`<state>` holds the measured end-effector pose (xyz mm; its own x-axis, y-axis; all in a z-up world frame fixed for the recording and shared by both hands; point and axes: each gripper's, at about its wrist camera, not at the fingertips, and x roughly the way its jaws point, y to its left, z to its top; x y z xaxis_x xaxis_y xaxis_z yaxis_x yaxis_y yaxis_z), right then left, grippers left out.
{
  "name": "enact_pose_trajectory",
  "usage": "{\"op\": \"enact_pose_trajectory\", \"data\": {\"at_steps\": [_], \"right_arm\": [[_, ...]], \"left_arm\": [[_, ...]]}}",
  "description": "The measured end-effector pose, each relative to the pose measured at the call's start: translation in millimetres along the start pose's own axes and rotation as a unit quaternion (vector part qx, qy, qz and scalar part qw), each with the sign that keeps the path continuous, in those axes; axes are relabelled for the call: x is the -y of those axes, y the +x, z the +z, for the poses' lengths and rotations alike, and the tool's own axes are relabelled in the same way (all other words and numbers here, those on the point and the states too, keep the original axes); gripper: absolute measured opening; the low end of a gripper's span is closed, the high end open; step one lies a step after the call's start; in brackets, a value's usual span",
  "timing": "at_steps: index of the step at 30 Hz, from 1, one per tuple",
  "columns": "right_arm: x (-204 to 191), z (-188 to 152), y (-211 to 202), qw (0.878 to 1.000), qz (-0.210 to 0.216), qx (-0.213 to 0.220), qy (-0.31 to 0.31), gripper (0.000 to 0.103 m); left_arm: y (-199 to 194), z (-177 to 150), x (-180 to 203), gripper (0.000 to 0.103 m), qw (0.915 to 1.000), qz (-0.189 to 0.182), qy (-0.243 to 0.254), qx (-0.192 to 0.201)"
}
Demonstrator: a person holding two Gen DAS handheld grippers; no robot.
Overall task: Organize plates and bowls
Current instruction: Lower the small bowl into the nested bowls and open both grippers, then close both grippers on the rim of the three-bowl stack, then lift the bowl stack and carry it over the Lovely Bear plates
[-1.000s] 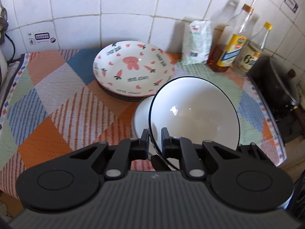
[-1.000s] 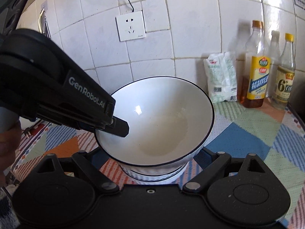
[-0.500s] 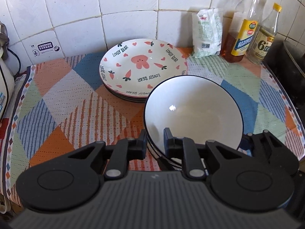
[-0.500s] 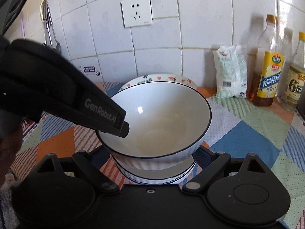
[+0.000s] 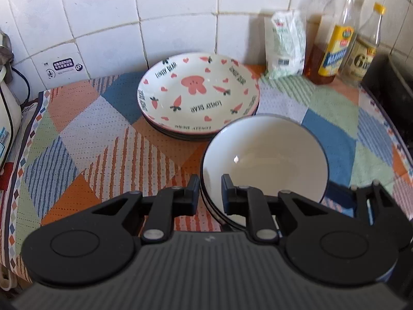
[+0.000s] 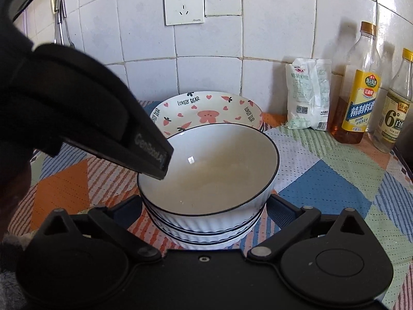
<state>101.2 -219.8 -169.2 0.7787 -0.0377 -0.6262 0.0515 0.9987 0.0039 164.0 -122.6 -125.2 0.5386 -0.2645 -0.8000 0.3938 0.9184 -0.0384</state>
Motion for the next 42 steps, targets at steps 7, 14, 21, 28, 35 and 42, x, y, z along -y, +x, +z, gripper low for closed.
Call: {"op": "enact_pose_trajectory", "data": {"at_steps": [7, 14, 21, 28, 35, 42], "right_arm": [[-0.8, -12.0, -19.6, 1.0, 0.011, -0.005, 0.025, 0.102], [-2.5, -18.9, -35.1, 0.999, 0.022, 0.0, 0.038, 0.102], [0.5, -24.1, -29.1, 1.0, 0.013, -0.013, 0.019, 0.102], [28.0, -24.8, -3.4, 0.997, 0.058, -0.048, 0.018, 0.103], [46.0, -24.2, 39.1, 0.989, 0.082, -0.087, 0.082, 0.103], [28.5, -30.5, 47.8, 0.995, 0.079, -0.052, 0.013, 0.103]], "left_arm": [[-19.2, 3.2, -31.1, 0.028, 0.9953, -0.033, -0.083, 0.036], [-20.3, -2.2, -55.4, 0.034, 0.9871, -0.069, -0.143, 0.017], [-0.5, 4.9, -63.4, 0.045, 0.9822, -0.126, -0.131, -0.046], [36.1, 19.8, -73.1, 0.051, 0.9712, -0.162, -0.118, -0.129], [60.1, 9.9, -75.0, 0.051, 0.9597, -0.159, -0.168, -0.16], [68.7, 11.3, -72.8, 0.046, 0.9664, -0.149, -0.167, -0.127]]}}
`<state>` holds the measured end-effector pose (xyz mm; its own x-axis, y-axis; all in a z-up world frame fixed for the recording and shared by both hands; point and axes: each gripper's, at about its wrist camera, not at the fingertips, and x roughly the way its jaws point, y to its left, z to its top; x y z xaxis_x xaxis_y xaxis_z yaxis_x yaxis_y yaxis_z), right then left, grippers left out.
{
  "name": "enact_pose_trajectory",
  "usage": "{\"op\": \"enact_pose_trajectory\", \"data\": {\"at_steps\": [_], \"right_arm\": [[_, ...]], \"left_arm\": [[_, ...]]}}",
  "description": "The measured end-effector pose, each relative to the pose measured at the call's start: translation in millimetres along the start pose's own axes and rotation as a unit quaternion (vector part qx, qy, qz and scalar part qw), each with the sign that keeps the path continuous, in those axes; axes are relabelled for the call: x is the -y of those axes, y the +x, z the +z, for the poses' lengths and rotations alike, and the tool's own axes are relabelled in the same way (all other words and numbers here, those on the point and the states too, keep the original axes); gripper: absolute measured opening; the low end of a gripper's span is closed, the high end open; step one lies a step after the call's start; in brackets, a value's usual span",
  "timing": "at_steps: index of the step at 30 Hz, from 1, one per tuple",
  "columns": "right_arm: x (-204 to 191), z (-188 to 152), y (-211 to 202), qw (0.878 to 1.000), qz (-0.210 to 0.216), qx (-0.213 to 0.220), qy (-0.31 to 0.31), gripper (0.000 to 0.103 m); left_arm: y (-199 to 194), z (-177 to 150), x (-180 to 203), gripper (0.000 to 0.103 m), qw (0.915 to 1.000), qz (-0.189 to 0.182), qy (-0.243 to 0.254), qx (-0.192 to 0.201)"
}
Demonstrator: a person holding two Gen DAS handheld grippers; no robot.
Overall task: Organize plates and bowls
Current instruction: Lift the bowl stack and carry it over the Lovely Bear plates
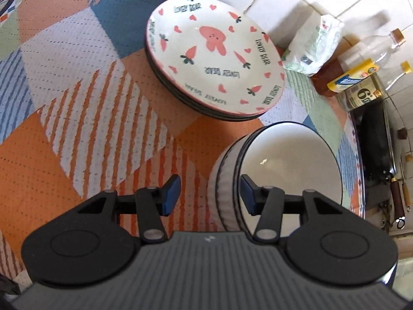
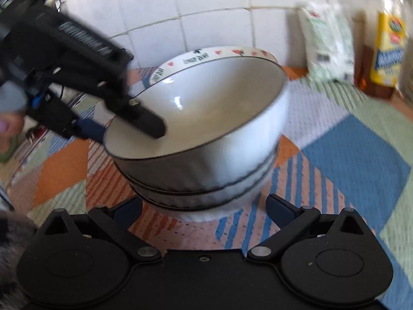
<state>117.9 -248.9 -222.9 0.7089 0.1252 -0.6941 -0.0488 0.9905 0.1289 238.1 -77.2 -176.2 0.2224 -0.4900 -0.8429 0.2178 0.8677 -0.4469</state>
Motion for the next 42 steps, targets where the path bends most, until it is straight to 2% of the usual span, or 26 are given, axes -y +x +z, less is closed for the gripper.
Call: {"op": "enact_pose_trajectory", "data": {"at_steps": [3, 6, 13, 17, 20, 22, 23, 26, 30, 35, 38, 42], "right_arm": [[1.1, -2.7, 1.8, 1.0, 0.001, 0.027, -0.015, 0.103], [6.2, -3.7, 4.8, 0.999, 0.017, 0.026, -0.009, 0.103], [7.1, -2.3, 9.9, 0.998, 0.022, 0.051, -0.041, 0.102], [8.3, 0.7, 15.6, 0.998, 0.03, 0.052, -0.031, 0.103], [8.5, 0.2, 16.3, 0.998, 0.031, 0.054, -0.026, 0.103], [7.5, 4.4, 16.1, 0.998, 0.032, 0.036, -0.027, 0.103], [6.9, 7.0, 15.7, 0.999, 0.034, 0.027, -0.028, 0.103], [10.4, 4.5, 8.8, 0.998, 0.041, 0.05, -0.002, 0.103], [6.7, 1.3, -5.6, 0.997, 0.031, 0.073, 0.006, 0.103], [2.9, 5.1, -24.9, 0.995, 0.029, 0.092, -0.001, 0.103], [1.2, 11.7, -34.3, 0.994, 0.029, 0.104, -0.005, 0.103], [-10.4, 27.5, -42.9, 0.992, 0.007, 0.122, -0.029, 0.103]], "left_arm": [[-0.3, -2.5, 7.8, 0.044, 0.9996, 0.006, 0.02, 0.017], [2.1, -7.6, 14.9, 0.044, 0.9986, 0.029, 0.04, 0.018], [5.5, -15.4, 13.7, 0.034, 0.9989, 0.005, 0.032, 0.034], [5.9, -19.6, 17.2, 0.034, 0.9986, 0.007, 0.029, 0.044], [4.2, -22.7, 19.8, 0.033, 0.9976, 0.011, 0.046, 0.05], [1.8, -25.8, 23.9, 0.033, 0.9968, 0.02, 0.056, 0.053], [-0.7, -27.3, 26.6, 0.033, 0.9961, 0.023, 0.064, 0.058], [-7.1, -29.5, 32.9, 0.033, 0.9947, 0.023, 0.08, 0.06], [-23.2, -35.3, 41.7, 0.033, 0.9924, 0.017, 0.098, 0.072], [-47.6, -41.2, 53.5, 0.033, 0.9878, 0.018, 0.123, 0.094], [-63.5, -39.1, 63.4, 0.033, 0.9798, 0.023, 0.171, 0.1], [-84.4, -25.1, 67.7, 0.034, 0.9764, 0.028, 0.177, 0.121]]}}
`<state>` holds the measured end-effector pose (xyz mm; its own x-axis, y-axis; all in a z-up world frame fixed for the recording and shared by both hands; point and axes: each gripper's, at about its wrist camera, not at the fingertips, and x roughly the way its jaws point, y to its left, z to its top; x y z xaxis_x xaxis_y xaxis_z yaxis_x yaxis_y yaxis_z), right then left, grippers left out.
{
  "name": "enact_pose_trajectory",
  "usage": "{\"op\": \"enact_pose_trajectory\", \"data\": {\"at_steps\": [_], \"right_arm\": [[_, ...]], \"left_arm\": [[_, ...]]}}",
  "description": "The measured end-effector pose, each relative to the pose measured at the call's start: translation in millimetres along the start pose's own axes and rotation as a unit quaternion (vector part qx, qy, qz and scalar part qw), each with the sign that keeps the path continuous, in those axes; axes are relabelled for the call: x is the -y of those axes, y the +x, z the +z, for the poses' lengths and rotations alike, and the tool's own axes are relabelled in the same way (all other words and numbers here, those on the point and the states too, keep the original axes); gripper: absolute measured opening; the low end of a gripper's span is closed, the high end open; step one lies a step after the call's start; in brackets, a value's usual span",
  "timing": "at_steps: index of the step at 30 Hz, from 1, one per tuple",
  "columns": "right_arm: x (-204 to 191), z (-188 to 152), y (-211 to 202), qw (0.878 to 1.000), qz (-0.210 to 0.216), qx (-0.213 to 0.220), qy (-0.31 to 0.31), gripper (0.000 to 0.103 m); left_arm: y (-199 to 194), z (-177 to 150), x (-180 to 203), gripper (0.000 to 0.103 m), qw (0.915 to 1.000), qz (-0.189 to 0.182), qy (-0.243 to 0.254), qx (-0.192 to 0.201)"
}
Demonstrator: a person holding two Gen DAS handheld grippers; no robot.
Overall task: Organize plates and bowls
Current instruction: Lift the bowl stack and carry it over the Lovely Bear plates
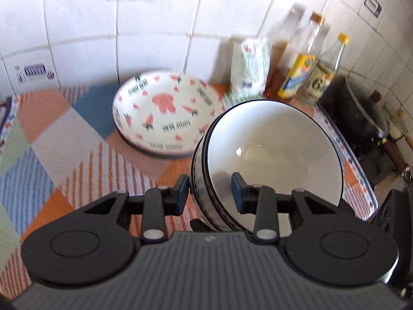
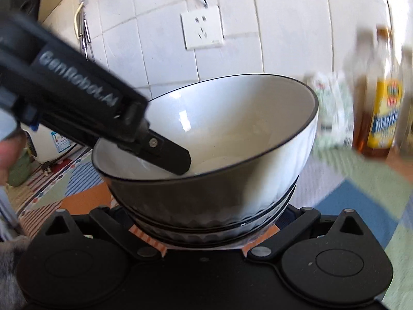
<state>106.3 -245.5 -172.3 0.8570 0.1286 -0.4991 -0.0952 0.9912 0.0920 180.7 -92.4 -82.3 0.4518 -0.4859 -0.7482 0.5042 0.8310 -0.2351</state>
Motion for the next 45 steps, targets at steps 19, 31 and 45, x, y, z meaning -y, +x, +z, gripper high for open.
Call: {"op": "enact_pose_trajectory", "data": {"at_steps": [19, 31, 45], "right_arm": [[-2.0, 59.9, 103.9, 0.999, 0.007, 0.01, -0.034, 0.103], [14.9, 64.8, 153.7, 0.998, 0.004, -0.029, -0.049, 0.103], [7.6, 63.2, 174.4, 0.997, -0.022, -0.054, -0.046, 0.103]], "left_arm": [[66.6, 67.6, -81.8, 0.034, 0.9993, 0.028, -0.014, 0.022], [115.3, 84.9, -100.7, 0.034, 0.9994, 0.013, -0.033, 0.005], [145.7, 80.7, -100.9, 0.035, 0.9988, 0.004, -0.047, -0.015]]}}
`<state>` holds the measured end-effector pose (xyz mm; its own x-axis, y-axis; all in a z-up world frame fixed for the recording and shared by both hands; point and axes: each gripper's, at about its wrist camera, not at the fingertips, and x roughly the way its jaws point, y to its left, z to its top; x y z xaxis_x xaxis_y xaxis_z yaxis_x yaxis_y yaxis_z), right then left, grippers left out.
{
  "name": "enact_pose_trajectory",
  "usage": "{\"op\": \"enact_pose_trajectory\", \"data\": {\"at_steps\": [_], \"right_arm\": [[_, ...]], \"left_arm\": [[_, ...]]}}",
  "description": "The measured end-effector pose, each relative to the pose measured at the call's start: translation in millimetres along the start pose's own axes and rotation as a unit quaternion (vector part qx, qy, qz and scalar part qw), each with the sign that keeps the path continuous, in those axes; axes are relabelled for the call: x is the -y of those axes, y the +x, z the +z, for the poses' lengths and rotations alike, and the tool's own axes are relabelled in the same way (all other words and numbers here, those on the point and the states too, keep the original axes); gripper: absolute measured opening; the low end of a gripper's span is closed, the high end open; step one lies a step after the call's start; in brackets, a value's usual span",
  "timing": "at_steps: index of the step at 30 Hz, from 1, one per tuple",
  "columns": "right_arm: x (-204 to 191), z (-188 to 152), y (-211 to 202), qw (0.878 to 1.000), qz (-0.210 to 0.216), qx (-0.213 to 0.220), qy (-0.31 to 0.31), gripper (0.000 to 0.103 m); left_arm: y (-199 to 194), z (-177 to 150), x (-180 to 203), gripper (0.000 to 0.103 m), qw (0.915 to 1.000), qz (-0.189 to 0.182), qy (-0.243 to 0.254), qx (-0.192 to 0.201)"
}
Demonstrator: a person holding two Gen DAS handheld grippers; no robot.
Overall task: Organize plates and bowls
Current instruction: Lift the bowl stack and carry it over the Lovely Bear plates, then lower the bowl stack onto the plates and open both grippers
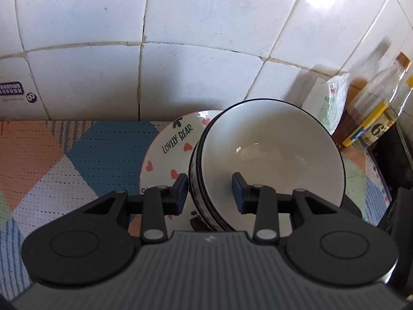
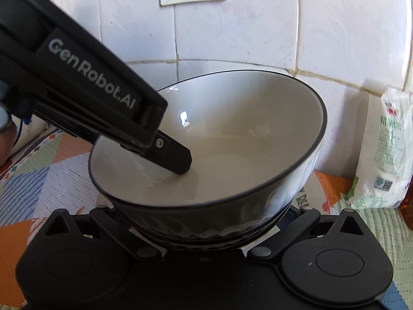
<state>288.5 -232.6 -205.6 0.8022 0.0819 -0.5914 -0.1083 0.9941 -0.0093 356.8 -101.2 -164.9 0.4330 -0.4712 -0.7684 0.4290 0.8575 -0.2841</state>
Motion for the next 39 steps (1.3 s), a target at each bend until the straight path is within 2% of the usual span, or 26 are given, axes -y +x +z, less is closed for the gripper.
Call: {"op": "enact_pose_trajectory", "data": {"at_steps": [9, 13, 16, 18, 23, 28, 39], "right_arm": [[5.5, -1.7, 2.8, 0.999, 0.005, -0.005, 0.041, 0.102], [-0.6, 4.1, 4.6, 0.999, -0.014, -0.01, 0.039, 0.102], [-11.4, 6.2, 2.7, 0.999, -0.029, -0.018, 0.035, 0.102], [-10.3, 6.7, -3.5, 0.999, -0.025, -0.015, 0.034, 0.102], [-10.2, 7.6, -29.5, 0.999, -0.021, -0.01, 0.033, 0.102], [3.1, 6.9, -72.0, 0.998, -0.009, -0.004, 0.059, 0.102], [2.6, 6.4, -139.8, 0.997, -0.03, 0.014, 0.067, 0.102]], "left_arm": [[4.8, 3.3, 1.5, 0.036, 0.9999, 0.006, -0.005, -0.009], [5.3, 1.6, -7.4, 0.038, 0.9987, -0.006, -0.049, -0.011], [-2.8, -2.6, -5.4, 0.043, 0.9986, 0.008, -0.052, 0.0], [-13.1, -1.7, -1.5, 0.043, 0.9987, 0.01, -0.05, 0.001], [-40.6, 2.6, 8.4, 0.043, 0.9986, 0.029, -0.043, 0.012], [-67.8, -2.7, 16.6, 0.047, 0.9985, 0.038, -0.036, 0.016], [-130.4, -31.3, 46.0, 0.054, 0.9988, 0.046, -0.002, 0.014]]}}
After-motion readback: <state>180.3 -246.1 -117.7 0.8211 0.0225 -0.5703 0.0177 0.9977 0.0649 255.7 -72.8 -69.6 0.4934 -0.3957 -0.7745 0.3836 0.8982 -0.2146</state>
